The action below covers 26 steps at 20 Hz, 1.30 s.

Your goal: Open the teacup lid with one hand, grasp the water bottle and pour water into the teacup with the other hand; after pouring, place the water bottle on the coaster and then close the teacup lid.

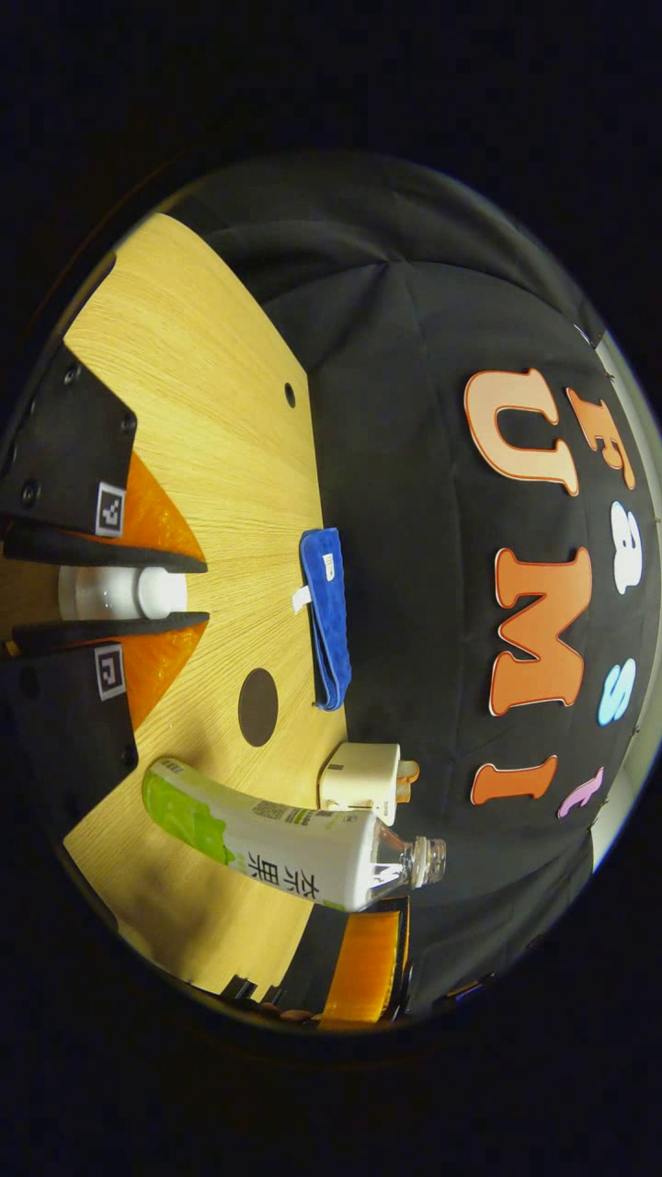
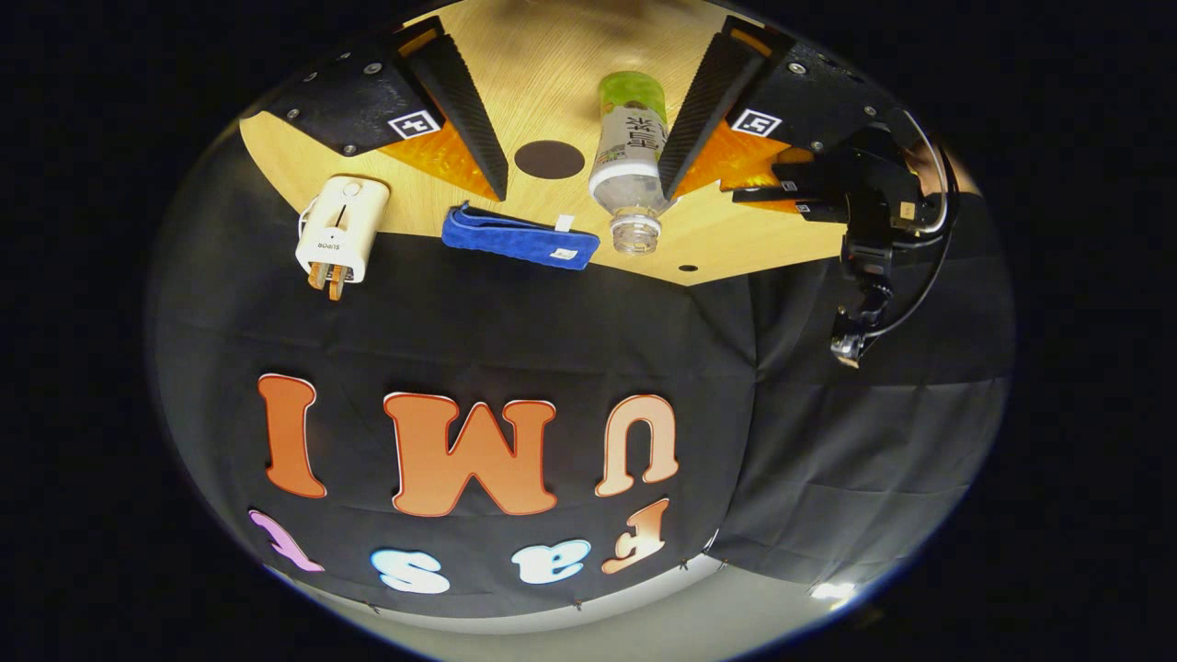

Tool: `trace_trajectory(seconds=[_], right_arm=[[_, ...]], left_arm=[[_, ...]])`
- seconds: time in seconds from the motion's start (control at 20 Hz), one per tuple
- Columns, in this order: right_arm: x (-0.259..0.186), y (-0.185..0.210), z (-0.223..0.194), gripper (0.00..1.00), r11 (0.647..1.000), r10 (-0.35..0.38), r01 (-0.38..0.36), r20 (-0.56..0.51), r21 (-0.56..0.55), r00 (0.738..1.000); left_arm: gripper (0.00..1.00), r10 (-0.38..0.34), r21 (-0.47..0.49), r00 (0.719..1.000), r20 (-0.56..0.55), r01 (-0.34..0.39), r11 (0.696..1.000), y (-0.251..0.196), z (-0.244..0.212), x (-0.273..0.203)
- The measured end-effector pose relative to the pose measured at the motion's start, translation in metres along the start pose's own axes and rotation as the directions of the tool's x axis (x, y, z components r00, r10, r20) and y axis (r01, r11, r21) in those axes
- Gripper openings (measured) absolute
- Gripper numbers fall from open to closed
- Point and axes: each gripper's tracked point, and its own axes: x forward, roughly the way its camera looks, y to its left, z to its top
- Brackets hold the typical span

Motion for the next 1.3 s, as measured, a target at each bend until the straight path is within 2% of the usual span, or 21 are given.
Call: trace_trajectory(seconds=[0.25,0.35,0.55,0.9,1.3], right_arm=[[-0.001,0.011,-0.009,0.99,0.999,0.037,-0.038,-0.022,-0.025,0.999],[0.003,0.016,-0.014,0.99,0.999,0.042,-0.043,-0.034,-0.027,0.999],[0.015,0.032,-0.035,0.99,0.994,0.079,-0.072,-0.078,0.083,0.994],[0.031,0.034,-0.065,0.98,0.994,0.055,-0.039,-0.156,0.103,0.986],[0.043,0.046,-0.096,0.72,0.992,0.060,-0.033,-0.223,0.124,0.973]], left_arm=[[0.27,0.021,0.003,0.999,0.039,-0.022,1.000,0.007,0.013,-0.004],[0.28,0.028,0.002,0.998,0.057,-0.028,1.000,0.010,0.021,-0.006],[0.28,0.053,-0.007,0.995,0.088,-0.053,0.999,0.022,0.033,-0.010],[0.28,0.135,-0.006,0.986,0.092,-0.135,0.991,0.059,0.032,-0.016],[0.28,0.189,-0.031,0.979,0.083,-0.187,0.982,0.089,0.022,-0.024]])
